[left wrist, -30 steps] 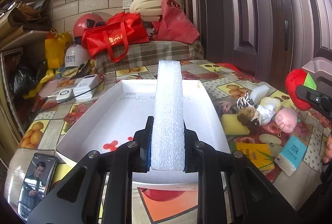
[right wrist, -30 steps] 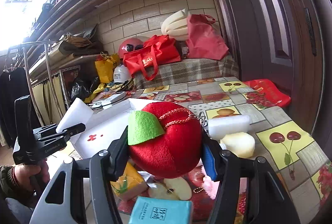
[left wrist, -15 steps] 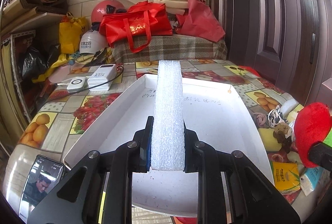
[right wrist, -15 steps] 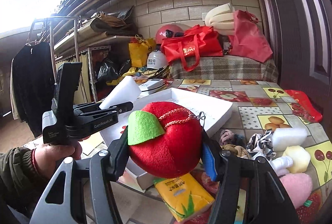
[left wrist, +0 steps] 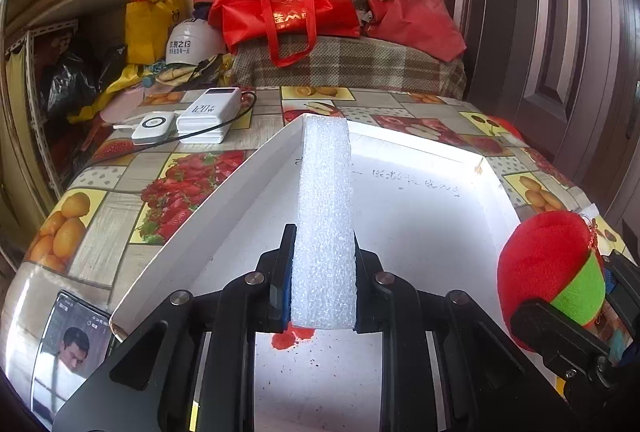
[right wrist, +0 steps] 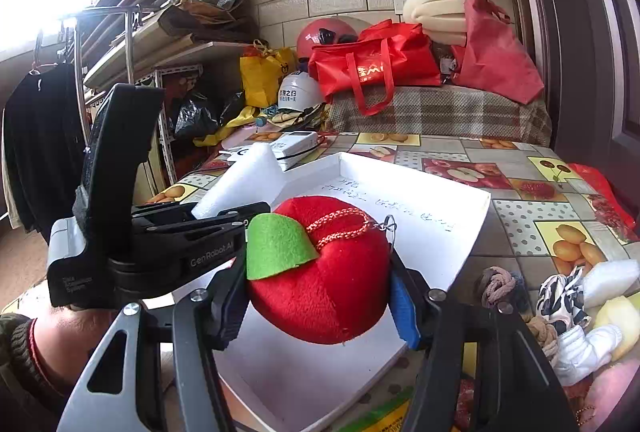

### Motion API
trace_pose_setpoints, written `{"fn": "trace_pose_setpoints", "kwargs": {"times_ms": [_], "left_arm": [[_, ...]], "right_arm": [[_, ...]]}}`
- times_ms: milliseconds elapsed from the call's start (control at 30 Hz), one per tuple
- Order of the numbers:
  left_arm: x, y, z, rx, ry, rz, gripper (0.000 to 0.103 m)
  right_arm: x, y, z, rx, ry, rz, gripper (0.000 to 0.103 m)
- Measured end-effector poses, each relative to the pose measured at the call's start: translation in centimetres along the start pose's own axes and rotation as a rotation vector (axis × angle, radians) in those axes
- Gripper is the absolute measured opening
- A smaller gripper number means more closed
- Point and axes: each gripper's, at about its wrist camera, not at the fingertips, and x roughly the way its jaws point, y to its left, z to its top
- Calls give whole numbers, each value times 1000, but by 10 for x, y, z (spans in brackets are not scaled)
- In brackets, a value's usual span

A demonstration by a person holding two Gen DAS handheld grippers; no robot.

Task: Organize soft objects
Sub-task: 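Lower the foam block into the box with left tool while right lowers the plush, then open both tools and lift them away from the white box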

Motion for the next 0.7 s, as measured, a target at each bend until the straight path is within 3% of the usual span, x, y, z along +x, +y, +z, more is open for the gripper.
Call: {"fn": "trace_pose_setpoints", "kwargs": {"times_ms": [133,200,233,267,300,333,400,467,700], "left_arm": [[3,-2,0,11,15,26,20],[3,-6,0,28,14,54,24],[2,-7,0,35,8,69,30],[0,-8,0,39,-2,74,61],[-2,-6,0,26,-12,100,77],[-3,-1,0,4,-17,99,83],[-3,9,0,-40,-17,89,97],[-3,15,1,-71,-16,95,103],[-14,15,-1,-77,-74,114,103]], "right_arm": [[12,-7,3,43,40,-27,66],[13,-10,2,61,48,-34,85],[11,-12,2,70,41,-43,87],[9,-12,2,75,33,-44,90],[8,-12,2,77,27,-44,97],[6,-13,2,84,17,-75,102],[4,-16,1,104,6,-62,103],[4,-16,3,105,0,-60,103],[-6,1,4,18,-56,-64,103]]}}
